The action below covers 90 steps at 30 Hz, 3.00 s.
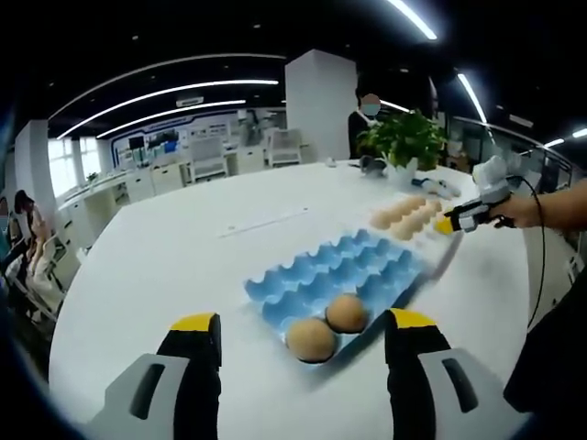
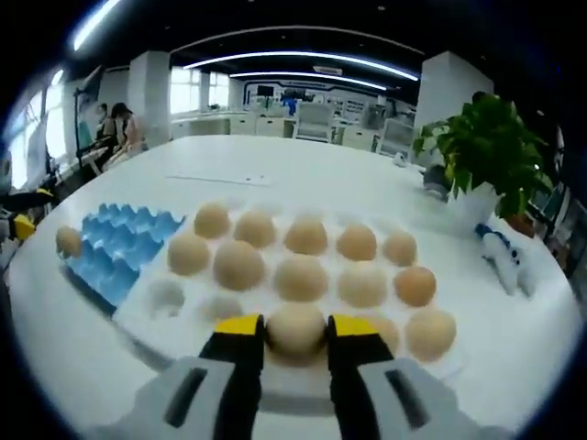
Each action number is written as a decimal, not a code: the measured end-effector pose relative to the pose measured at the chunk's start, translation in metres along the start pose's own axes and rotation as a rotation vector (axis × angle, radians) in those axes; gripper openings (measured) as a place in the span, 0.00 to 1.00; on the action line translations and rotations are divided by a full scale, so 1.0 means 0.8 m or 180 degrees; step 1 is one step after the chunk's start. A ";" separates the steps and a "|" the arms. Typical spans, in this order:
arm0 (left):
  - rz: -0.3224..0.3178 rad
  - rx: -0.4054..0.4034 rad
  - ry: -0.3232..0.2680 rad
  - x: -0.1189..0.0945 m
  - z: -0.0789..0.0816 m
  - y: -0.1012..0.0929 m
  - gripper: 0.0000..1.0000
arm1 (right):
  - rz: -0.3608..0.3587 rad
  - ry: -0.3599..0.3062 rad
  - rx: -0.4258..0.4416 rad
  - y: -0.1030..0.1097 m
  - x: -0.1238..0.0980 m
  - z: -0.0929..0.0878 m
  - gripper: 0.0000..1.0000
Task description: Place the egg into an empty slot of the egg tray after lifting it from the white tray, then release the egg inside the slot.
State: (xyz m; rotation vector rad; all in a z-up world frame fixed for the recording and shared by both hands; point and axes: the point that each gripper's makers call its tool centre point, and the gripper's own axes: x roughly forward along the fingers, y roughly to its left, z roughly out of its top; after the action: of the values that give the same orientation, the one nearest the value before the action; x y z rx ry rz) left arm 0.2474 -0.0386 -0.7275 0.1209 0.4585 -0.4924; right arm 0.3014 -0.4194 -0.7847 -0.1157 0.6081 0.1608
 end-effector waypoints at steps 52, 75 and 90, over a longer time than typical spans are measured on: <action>-0.0016 -0.0008 0.0045 -0.006 0.001 -0.007 0.70 | 0.0010 -0.0263 0.0402 0.001 -0.014 0.016 0.26; -0.0037 0.0014 0.0022 -0.003 0.004 -0.006 0.70 | 0.0013 -0.0335 0.0442 0.000 -0.022 0.020 0.26; -0.0012 0.0012 0.0026 -0.004 0.000 -0.001 0.70 | 0.0072 -0.0403 0.0447 0.009 -0.024 0.028 0.26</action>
State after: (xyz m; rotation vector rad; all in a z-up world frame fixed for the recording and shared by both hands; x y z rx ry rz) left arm 0.2441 -0.0379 -0.7260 0.1257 0.4660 -0.4967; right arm 0.2972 -0.4110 -0.7562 0.0372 0.4929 0.1456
